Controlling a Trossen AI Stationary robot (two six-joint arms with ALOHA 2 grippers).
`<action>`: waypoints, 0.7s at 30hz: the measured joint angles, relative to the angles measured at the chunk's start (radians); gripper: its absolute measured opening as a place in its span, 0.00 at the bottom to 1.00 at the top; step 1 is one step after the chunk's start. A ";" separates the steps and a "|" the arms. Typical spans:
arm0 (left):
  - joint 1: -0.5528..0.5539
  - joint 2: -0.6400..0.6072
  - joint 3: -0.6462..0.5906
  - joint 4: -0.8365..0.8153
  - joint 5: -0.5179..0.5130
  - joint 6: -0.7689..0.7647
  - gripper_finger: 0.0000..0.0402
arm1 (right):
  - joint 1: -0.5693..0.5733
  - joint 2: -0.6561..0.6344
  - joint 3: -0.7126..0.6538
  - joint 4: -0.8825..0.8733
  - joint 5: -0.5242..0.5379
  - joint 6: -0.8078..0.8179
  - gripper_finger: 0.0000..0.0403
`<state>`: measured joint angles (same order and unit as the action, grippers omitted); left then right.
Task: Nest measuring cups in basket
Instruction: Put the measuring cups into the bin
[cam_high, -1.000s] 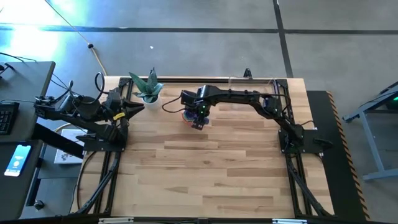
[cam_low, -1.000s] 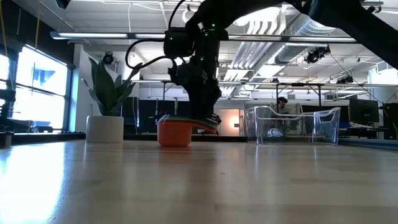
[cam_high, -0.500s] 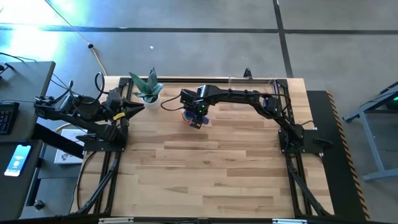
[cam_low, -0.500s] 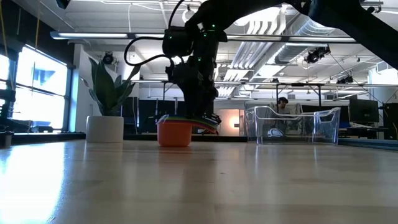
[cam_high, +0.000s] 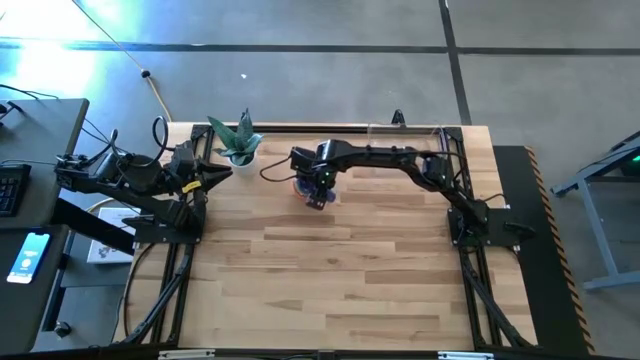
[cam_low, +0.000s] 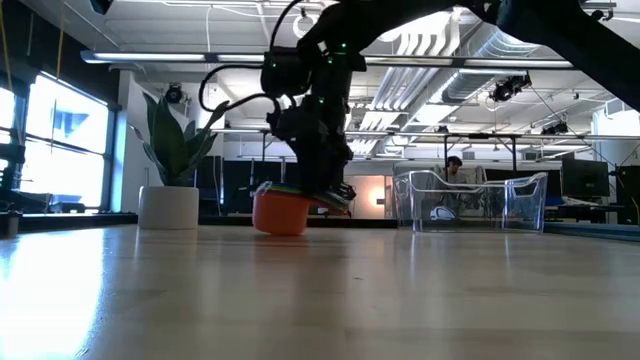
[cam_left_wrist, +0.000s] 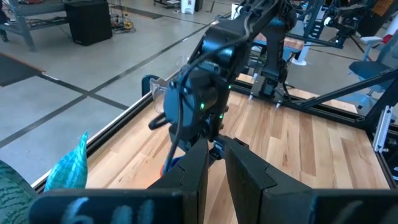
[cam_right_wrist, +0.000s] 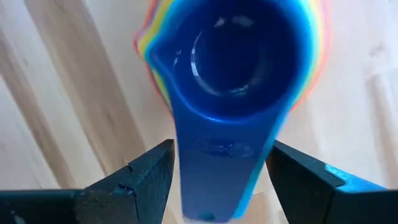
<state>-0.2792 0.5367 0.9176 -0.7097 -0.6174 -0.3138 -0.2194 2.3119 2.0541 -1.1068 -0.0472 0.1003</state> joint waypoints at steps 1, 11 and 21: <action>0.000 0.000 0.000 0.000 0.000 0.000 0.12 | 0.001 0.000 -0.013 0.000 -0.008 0.004 0.60; 0.000 0.000 0.000 0.000 0.000 0.001 0.12 | 0.011 0.002 -0.035 0.011 0.022 0.028 0.60; 0.000 0.000 0.000 0.000 0.000 0.001 0.12 | 0.013 0.002 -0.034 0.071 0.039 0.055 0.60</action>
<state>-0.2792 0.5368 0.9176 -0.7097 -0.6174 -0.3126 -0.2066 2.3135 2.0197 -1.0362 -0.0082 0.1551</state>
